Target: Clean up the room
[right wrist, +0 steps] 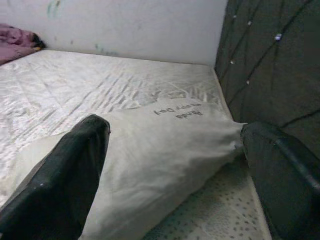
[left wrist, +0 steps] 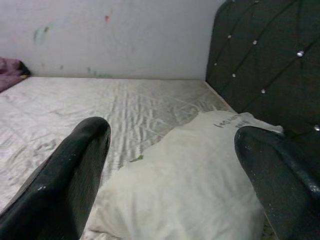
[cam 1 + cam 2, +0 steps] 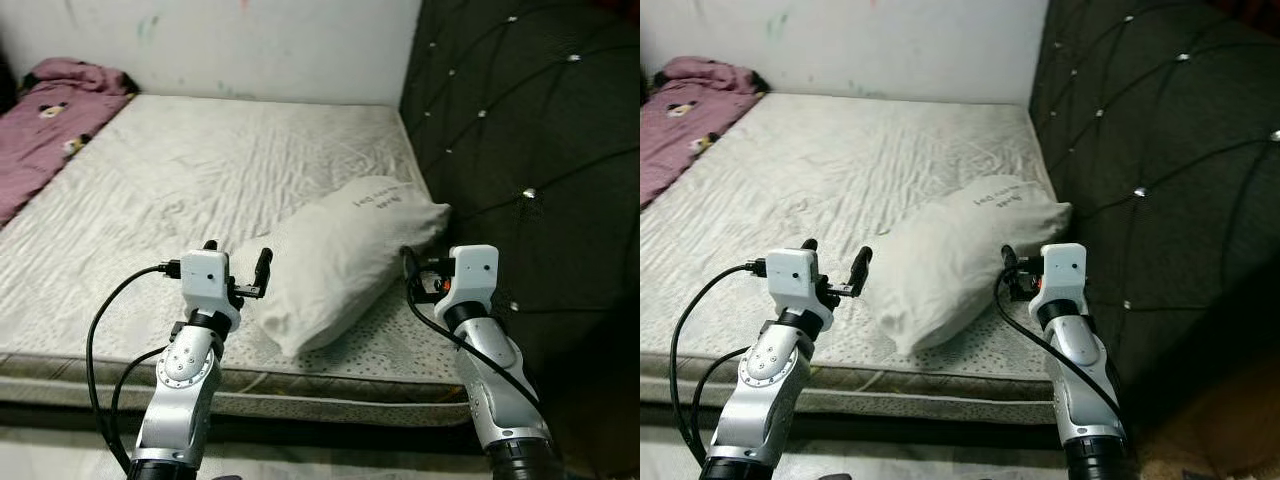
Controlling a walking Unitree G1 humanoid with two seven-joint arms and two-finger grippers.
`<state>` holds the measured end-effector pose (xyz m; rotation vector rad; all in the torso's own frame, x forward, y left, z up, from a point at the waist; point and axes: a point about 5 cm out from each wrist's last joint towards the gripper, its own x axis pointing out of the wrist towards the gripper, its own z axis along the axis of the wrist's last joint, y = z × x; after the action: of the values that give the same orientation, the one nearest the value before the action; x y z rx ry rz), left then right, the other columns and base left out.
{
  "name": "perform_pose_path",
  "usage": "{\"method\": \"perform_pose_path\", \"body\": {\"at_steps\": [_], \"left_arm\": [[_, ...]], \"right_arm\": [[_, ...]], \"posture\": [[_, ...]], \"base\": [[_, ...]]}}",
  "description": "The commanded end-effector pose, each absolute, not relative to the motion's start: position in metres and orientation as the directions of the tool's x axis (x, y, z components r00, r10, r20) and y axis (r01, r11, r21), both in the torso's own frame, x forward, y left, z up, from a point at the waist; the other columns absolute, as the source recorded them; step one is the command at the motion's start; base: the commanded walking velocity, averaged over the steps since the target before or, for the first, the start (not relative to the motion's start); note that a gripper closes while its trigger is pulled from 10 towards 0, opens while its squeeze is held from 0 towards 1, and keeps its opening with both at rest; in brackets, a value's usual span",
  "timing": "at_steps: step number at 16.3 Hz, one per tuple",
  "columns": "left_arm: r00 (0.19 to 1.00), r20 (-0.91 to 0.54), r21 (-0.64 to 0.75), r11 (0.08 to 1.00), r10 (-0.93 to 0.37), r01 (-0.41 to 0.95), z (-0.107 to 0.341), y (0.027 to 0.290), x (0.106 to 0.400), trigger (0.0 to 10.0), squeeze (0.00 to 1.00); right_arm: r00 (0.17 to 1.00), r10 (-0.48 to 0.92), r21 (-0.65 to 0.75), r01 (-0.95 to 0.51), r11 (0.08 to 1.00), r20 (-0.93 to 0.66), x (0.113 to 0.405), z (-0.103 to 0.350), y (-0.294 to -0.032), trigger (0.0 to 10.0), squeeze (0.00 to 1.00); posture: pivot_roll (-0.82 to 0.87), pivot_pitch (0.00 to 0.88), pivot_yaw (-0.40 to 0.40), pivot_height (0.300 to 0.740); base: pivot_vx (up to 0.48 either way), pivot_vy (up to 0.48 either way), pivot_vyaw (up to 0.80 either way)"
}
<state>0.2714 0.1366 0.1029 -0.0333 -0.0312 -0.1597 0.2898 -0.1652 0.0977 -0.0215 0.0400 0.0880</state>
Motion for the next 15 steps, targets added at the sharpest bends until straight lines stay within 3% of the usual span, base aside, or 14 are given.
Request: {"method": "perform_pose_path", "body": {"at_steps": [1, 11, 15], "left_arm": [[0.984, 0.057, -0.026, 0.985, -0.172, 0.173, 0.1071, 0.1371, 0.2715, 10.0, 0.00], [0.981, 0.059, -0.019, 0.982, -0.184, 0.186, 0.1064, 0.1360, 0.2705, 10.0, 0.00], [0.986, 0.042, -0.017, 0.987, -0.159, 0.160, 0.1046, 0.1388, 0.2728, 10.0, 0.00]], "right_arm": [[0.995, 0.091, -0.016, -0.092, 0.996, -0.036, 0.2917, 0.1004, -0.1636, 10.0, 0.00], [0.994, 0.098, -0.020, -0.099, 0.995, -0.037, 0.2923, 0.0998, -0.1628, 10.0, 0.00], [0.993, 0.112, 0.015, -0.112, 0.994, -0.024, 0.2960, 0.1018, -0.1607, 10.0, 0.00]], "posture": [[-0.01, 0.000, -0.029, 0.740], [-0.01, 0.000, -0.028, 0.740], [-0.01, 0.000, -0.027, 0.740]], "base": [[0.000, 0.000, 0.00], [0.268, 0.000, 0.00], [0.000, 0.000, 0.00]]}}
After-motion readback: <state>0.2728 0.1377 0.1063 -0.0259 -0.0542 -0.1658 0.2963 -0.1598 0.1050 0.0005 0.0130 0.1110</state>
